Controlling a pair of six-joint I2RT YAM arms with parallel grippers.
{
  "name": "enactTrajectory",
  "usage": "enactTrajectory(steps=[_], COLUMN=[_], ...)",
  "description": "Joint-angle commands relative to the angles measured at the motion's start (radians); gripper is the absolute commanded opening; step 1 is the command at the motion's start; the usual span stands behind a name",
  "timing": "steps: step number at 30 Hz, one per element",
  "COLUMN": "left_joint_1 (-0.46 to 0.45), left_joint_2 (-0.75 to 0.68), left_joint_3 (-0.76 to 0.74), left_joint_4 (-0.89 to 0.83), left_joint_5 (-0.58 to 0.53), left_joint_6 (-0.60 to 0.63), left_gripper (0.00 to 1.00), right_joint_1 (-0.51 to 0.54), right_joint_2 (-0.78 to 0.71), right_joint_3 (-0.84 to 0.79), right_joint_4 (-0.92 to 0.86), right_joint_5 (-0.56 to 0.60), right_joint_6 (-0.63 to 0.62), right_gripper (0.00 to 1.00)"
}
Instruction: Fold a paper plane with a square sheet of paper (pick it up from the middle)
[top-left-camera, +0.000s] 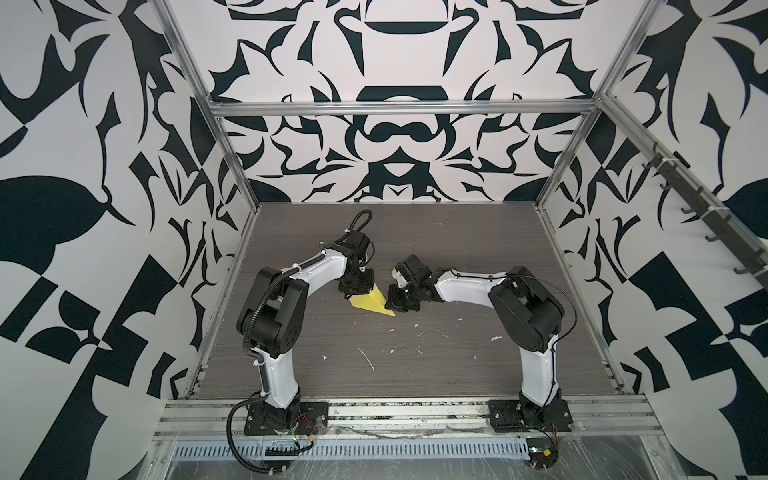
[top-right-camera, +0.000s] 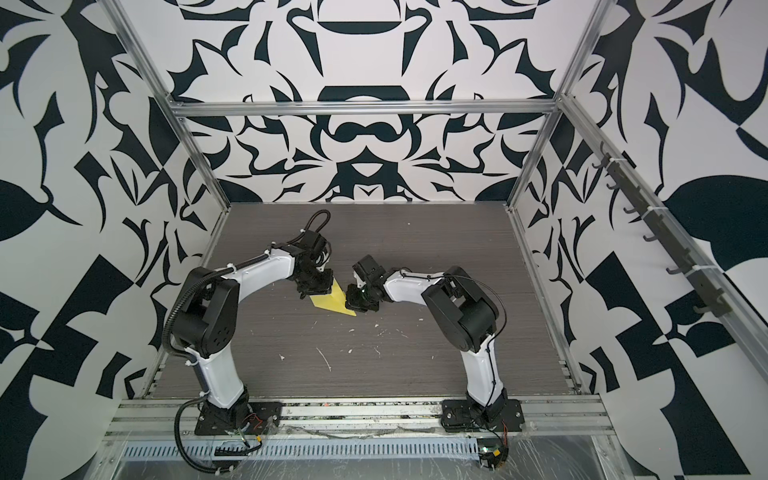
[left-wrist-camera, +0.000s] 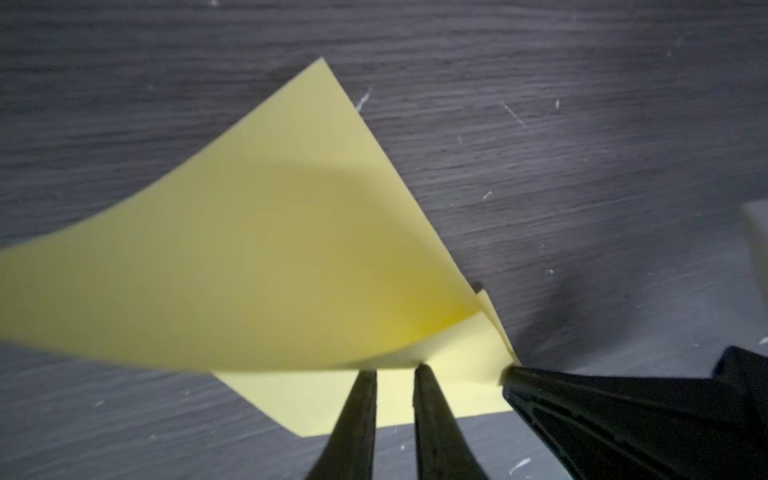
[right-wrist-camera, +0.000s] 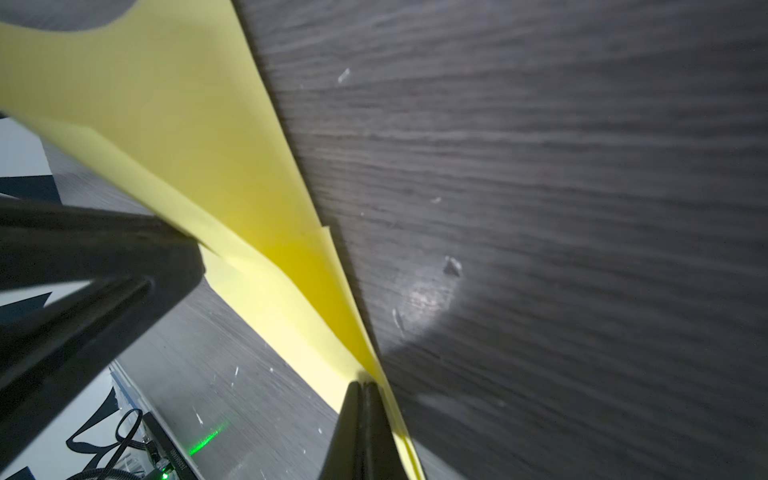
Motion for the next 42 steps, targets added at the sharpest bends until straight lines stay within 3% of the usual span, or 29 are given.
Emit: enactTrajectory(steps=[1,25,42], left_joint_1=[0.004,0.005,0.005], left_joint_2=[0.027,0.101,0.173], left_joint_3=[0.021,0.064,0.162], left_joint_4=[-0.043,-0.071,-0.187], left_joint_5=[-0.046,-0.157,-0.312], left_joint_6=[-0.021,-0.09,-0.14], left_gripper=[0.21,0.2,0.2], right_joint_1=[-0.002,0.002,0.01], right_joint_2=[0.041,0.044,0.041], right_joint_3=[-0.014,-0.019,-0.037], right_joint_4=[-0.119,-0.134,-0.151], right_joint_5=[0.061,0.081,0.115], right_joint_6=[-0.014,-0.027,-0.04], right_gripper=[0.0,0.0,0.0])
